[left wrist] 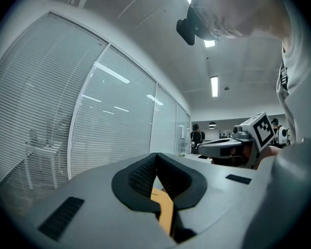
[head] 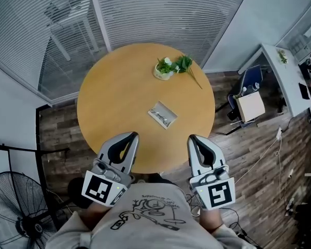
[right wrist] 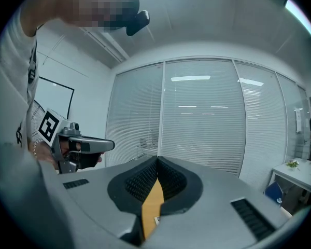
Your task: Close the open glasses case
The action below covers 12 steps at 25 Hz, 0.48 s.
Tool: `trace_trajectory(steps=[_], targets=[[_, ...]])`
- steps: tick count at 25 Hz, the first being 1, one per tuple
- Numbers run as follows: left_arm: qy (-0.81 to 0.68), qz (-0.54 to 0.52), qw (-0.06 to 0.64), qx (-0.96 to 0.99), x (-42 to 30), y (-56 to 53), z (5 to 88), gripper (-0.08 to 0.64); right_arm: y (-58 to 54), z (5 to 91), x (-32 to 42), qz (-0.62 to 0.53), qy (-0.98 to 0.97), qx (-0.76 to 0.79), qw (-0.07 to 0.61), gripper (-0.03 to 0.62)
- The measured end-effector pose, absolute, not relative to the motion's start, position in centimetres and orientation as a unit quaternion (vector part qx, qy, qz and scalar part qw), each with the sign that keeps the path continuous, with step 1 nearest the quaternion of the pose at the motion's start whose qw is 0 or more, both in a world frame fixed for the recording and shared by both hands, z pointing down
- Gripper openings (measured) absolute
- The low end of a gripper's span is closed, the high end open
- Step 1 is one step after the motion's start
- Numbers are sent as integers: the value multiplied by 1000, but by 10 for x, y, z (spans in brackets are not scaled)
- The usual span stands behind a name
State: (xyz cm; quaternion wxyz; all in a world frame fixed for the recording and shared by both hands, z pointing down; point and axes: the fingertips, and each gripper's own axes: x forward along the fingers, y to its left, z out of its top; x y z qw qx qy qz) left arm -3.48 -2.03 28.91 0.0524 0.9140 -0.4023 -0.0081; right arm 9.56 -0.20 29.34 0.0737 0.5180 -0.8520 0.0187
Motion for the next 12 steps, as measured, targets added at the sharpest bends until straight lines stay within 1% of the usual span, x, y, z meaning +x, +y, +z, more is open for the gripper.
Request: trace_trajectory(steps=[12], targets=[[-400, -5, 50, 915, 5, -54, 288, 18, -37, 294, 130, 18, -855, 512, 78, 9]])
